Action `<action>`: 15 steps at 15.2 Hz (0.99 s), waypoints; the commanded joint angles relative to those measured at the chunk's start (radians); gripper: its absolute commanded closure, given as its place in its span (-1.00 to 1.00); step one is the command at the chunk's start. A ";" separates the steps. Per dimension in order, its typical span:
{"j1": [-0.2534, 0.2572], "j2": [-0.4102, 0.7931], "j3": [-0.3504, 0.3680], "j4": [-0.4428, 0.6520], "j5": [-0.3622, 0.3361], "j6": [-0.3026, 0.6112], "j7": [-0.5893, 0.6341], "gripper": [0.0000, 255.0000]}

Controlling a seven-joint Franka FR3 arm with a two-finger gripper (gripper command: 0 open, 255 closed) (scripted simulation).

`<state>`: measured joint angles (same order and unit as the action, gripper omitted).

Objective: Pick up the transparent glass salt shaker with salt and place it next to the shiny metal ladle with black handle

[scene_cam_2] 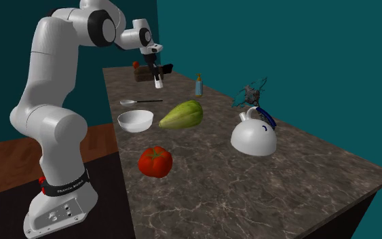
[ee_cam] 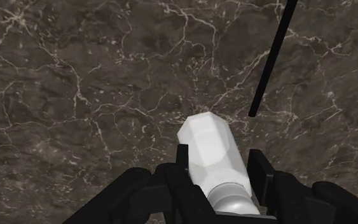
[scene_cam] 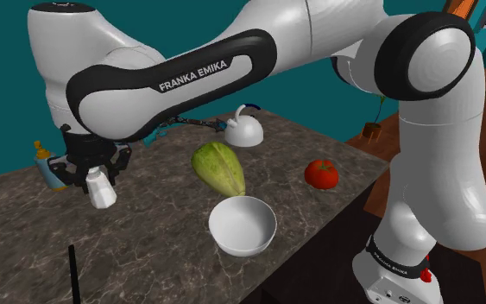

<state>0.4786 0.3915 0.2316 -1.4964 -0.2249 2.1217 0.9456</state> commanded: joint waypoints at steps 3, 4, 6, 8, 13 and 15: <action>-0.001 0.008 -0.003 -0.043 -0.007 0.051 0.009 1.00; -0.001 0.011 -0.004 -0.052 -0.009 0.063 0.011 1.00; -0.001 0.017 -0.006 -0.070 -0.013 0.087 0.016 1.00; -0.001 0.025 -0.008 -0.086 -0.017 0.110 0.021 1.00; 0.001 0.046 -0.013 -0.122 -0.030 0.166 0.034 1.00; 0.002 0.056 -0.016 -0.135 -0.035 0.188 0.039 1.00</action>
<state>0.4796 0.4415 0.2169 -1.6271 -0.2574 2.2993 0.9820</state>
